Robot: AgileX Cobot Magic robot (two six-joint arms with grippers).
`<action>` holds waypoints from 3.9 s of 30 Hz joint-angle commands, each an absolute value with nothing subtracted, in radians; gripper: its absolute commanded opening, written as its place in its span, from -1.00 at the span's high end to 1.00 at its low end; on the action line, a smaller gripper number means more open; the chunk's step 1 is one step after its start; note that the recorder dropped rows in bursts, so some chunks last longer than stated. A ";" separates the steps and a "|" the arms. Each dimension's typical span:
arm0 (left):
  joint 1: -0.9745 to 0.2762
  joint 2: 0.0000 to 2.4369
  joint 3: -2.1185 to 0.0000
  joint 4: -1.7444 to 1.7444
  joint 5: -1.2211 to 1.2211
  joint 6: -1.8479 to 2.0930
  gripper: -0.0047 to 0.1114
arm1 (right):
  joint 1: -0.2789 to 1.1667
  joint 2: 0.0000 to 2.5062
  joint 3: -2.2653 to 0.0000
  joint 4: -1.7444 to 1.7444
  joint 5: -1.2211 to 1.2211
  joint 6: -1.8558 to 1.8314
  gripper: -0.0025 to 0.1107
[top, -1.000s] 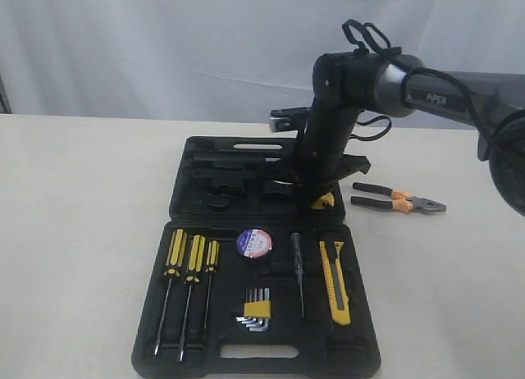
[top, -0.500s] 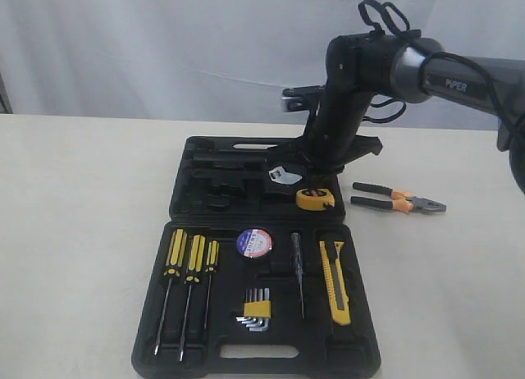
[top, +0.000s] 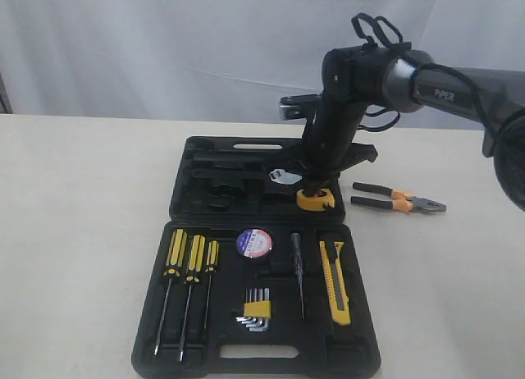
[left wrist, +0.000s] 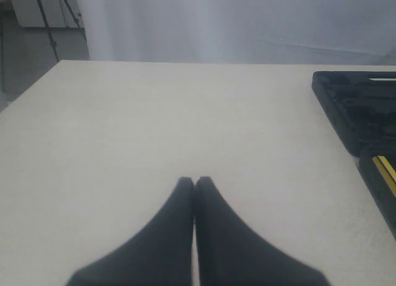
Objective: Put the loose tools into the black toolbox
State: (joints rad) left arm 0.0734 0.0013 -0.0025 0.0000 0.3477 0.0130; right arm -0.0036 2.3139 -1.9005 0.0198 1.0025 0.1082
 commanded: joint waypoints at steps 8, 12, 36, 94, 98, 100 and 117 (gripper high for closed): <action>0.069 0.000 0.000 0.000 0.342 0.007 0.92 | -0.010 2.337 -1.895 0.011 0.994 0.103 0.96; 0.069 0.000 0.000 0.000 0.342 0.007 0.92 | -0.010 2.296 -1.895 0.006 0.977 0.100 0.96; 0.069 0.000 0.000 0.000 0.342 0.007 0.92 | -0.010 2.252 -1.883 -0.007 1.115 0.052 0.96; 0.069 0.000 0.000 0.000 0.342 0.007 0.92 | -0.080 2.321 -1.883 0.057 0.984 0.028 0.96; 0.069 0.000 0.000 0.000 0.342 0.007 0.92 | -0.092 2.265 -1.883 0.148 0.974 -0.019 0.96; 0.069 0.000 0.000 0.000 0.342 0.007 0.92 | -0.096 2.239 -1.883 0.145 0.977 -0.024 0.96; 0.069 0.000 0.000 0.000 0.342 0.007 0.92 | -0.323 2.055 -1.887 0.058 1.221 -0.157 0.96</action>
